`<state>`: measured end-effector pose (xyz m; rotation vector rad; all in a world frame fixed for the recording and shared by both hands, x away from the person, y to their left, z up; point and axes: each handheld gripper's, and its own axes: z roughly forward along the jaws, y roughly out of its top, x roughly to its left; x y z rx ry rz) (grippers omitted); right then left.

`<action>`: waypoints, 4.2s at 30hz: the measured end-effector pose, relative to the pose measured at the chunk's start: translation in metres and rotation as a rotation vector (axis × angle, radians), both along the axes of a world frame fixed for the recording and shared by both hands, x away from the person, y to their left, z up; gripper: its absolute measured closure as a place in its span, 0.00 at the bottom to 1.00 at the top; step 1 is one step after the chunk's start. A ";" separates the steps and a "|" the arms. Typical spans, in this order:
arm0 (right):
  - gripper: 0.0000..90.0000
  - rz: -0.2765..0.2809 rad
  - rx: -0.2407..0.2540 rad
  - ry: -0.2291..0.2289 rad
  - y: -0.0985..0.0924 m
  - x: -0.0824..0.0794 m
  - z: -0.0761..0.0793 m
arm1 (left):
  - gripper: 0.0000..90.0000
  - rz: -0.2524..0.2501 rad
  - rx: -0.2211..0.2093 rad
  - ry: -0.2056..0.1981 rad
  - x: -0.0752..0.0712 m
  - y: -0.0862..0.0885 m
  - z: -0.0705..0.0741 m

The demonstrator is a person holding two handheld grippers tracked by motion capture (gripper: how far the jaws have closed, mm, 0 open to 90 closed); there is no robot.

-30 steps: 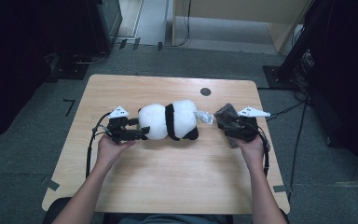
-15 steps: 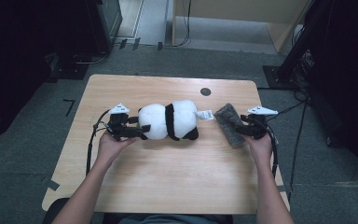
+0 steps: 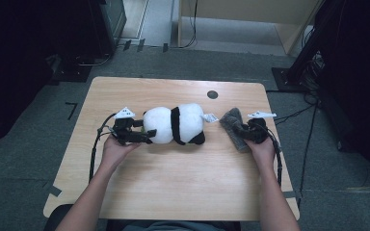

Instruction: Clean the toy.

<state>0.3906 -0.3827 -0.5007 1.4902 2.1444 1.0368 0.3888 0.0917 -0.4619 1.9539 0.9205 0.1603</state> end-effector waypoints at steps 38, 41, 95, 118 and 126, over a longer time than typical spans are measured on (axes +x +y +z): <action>0.87 0.134 0.051 -0.010 0.071 0.006 0.113 | 0.38 0.020 0.021 -0.029 -0.007 0.000 -0.009; 0.87 0.167 0.040 -0.018 0.083 0.009 0.121 | 0.38 0.023 0.024 -0.032 -0.008 -0.001 -0.008; 0.82 0.460 -0.013 0.094 0.282 0.084 0.097 | 0.72 0.065 0.032 0.005 -0.010 -0.002 -0.010; 0.86 0.435 -0.022 0.069 0.279 0.083 0.088 | 0.33 0.074 0.069 -0.047 -0.007 -0.027 -0.020; 0.85 0.432 -0.067 0.083 0.274 0.088 0.096 | 0.52 0.092 0.060 -0.038 -0.010 -0.027 -0.017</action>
